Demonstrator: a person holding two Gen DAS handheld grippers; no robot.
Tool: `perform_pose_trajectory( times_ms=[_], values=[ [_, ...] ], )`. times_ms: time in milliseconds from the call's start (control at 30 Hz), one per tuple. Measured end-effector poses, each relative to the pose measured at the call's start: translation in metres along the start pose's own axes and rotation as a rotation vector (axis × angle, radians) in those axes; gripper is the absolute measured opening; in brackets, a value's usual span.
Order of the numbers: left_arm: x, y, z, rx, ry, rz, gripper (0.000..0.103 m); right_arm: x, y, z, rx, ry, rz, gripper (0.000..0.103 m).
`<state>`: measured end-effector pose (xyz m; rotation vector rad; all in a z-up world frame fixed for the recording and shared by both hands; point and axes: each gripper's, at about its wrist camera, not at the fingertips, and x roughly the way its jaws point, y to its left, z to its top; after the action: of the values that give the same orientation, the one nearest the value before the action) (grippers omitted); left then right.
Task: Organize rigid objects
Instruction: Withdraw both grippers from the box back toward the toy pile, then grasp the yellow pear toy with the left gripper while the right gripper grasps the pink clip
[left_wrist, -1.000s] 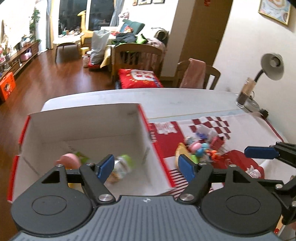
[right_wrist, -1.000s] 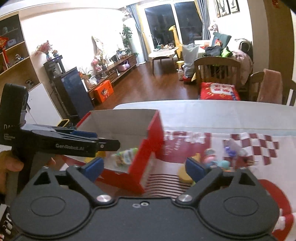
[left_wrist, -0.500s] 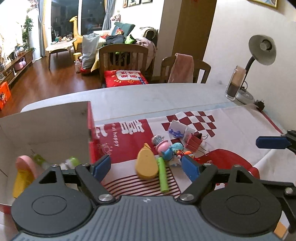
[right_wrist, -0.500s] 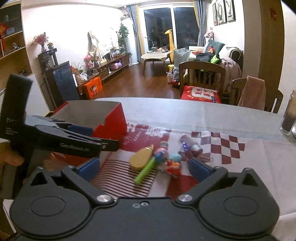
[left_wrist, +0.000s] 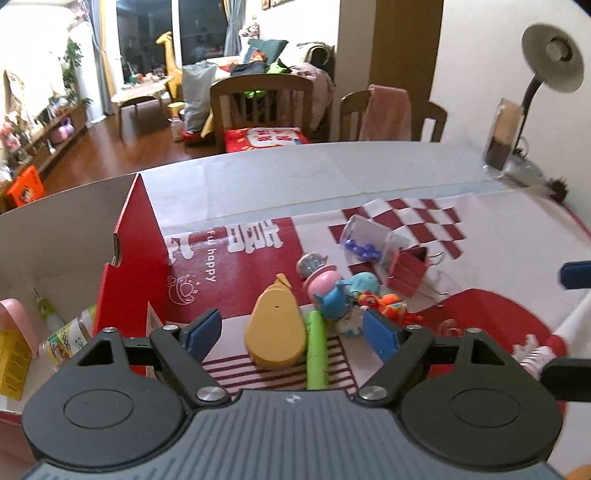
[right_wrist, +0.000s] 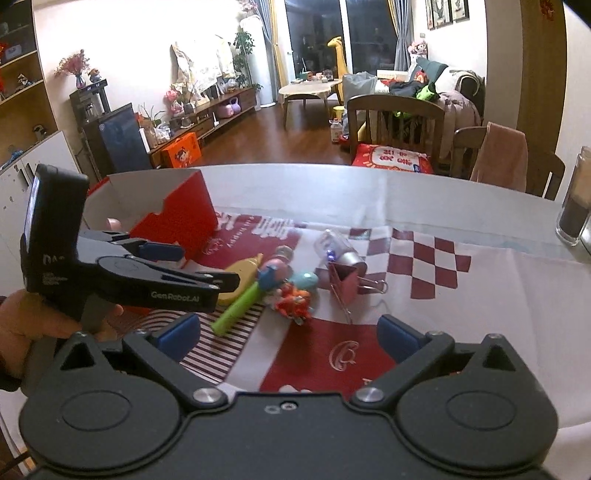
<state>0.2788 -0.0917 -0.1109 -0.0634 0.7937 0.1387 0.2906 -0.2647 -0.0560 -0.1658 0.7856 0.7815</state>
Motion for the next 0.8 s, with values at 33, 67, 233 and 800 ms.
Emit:
perform_pose_trajectory(
  times_ms=[33,67,233,800],
  values=[
    [0.004,-0.001,-0.002,0.002,-0.002,0.012,0.084,0.001,-0.002,-0.001,-0.002,0.004,0.001,0.100],
    [0.008,-0.003,-0.003,0.005,0.000,0.023,0.084,0.003,-0.005,-0.001,-0.002,0.009,0.002,0.100],
    [0.022,-0.003,-0.007,0.009,-0.002,0.072,0.084,0.015,-0.019,-0.002,0.005,0.025,0.002,0.097],
    [0.056,0.010,-0.007,-0.023,0.026,0.118,0.070,0.077,-0.036,0.019,-0.006,0.047,-0.078,0.067]
  ],
)
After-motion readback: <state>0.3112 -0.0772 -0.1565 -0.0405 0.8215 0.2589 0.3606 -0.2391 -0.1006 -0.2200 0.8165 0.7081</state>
